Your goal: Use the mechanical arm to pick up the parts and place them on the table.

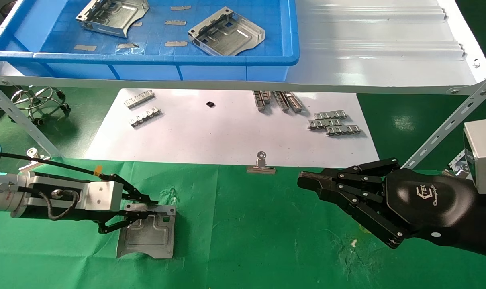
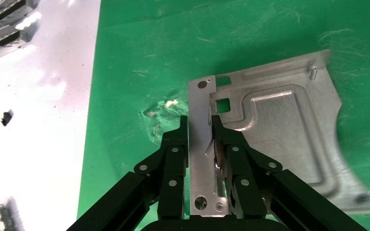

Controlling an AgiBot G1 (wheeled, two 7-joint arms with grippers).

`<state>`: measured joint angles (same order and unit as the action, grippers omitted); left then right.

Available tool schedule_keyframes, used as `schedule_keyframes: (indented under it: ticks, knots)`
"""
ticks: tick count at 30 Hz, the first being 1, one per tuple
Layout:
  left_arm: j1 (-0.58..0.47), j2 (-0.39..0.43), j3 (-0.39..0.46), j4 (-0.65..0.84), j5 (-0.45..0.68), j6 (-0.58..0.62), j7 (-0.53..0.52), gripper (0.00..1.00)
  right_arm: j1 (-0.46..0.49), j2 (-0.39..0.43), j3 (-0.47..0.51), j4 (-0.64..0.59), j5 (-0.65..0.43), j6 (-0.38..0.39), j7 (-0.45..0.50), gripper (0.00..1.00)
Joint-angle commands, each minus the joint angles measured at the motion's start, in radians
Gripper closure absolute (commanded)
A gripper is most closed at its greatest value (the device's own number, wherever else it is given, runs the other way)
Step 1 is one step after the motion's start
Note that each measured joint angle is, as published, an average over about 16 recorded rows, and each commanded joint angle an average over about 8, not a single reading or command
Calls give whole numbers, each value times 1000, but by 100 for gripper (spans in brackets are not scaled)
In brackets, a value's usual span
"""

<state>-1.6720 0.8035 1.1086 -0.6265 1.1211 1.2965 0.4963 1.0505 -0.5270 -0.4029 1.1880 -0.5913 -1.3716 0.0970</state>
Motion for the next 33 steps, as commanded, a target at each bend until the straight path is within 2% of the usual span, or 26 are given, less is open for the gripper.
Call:
schedule_keyframes:
  ticks: [1, 7, 13, 14, 21, 22, 33]
  knots:
    - [0, 3, 0, 7, 0, 0, 6, 0, 0, 0, 0, 0, 0, 0, 0, 100]
    - [-6, -1, -11, 14, -20, 12, 6, 0, 0, 0, 0, 0, 0, 0, 0, 100]
    - [-8, -31, -37, -5, -104, 113, -55, 0, 0, 0, 0, 0, 0, 0, 0, 100]
    - [-6, -37, -41, -12, -120, 136, -64, 0, 0, 0, 0, 0, 0, 0, 0, 94]
    - [22, -75, -77, -56, -226, 260, -117, 0, 0, 0, 0, 0, 0, 0, 0, 7]
    - [28, -78, -85, -62, -233, 265, -127, 0, 0, 0, 0, 0, 0, 0, 0, 1]
    - [127, -97, -216, -167, -255, 251, -228, 0, 0, 0, 0, 0, 0, 0, 0, 0]
